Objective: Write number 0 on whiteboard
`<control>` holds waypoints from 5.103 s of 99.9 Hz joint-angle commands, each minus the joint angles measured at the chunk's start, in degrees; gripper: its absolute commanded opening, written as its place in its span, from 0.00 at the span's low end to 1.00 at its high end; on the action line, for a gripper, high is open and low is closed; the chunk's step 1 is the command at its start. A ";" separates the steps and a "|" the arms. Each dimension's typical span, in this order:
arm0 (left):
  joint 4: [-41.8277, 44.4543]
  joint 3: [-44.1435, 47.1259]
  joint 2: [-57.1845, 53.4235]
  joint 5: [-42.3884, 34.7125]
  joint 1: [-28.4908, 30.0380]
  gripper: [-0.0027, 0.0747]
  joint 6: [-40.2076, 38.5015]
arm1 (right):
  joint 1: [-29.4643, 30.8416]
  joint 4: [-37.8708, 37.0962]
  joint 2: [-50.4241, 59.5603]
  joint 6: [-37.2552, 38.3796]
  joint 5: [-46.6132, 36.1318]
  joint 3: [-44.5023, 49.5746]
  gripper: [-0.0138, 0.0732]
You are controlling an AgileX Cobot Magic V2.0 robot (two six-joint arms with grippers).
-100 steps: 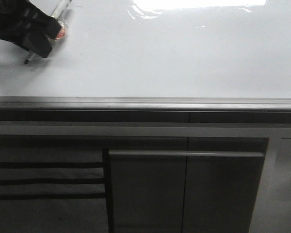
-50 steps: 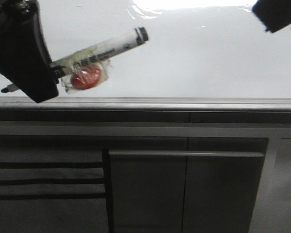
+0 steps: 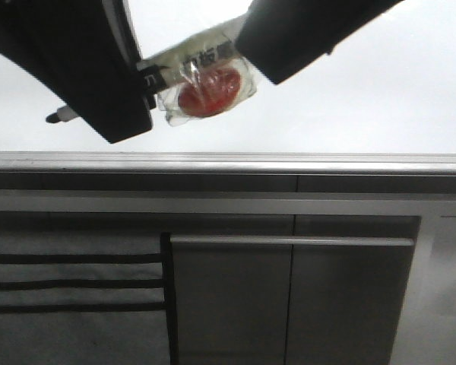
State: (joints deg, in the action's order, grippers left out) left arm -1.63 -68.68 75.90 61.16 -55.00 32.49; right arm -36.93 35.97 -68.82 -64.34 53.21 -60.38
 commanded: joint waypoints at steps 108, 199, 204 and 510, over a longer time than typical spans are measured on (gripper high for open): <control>-0.09 -2.63 -1.60 -1.95 -0.25 0.07 -0.10 | -0.99 -0.23 0.57 -0.71 -5.13 -1.97 0.17; -6.17 26.62 -41.20 -31.04 30.49 0.51 -23.43 | 21.10 4.29 26.59 29.84 -18.89 18.94 0.17; -7.03 28.81 -41.91 -32.87 32.06 0.51 -23.43 | 21.10 4.74 26.59 29.84 -20.91 19.04 0.17; -32.88 10.24 -3.55 -23.18 14.97 0.46 25.34 | -1.37 -14.05 -4.67 -1.21 5.69 -14.55 0.17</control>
State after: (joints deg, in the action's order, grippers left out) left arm -32.92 -56.32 73.54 40.46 -39.56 57.67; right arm -38.38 19.92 -75.29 -64.88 61.31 -73.59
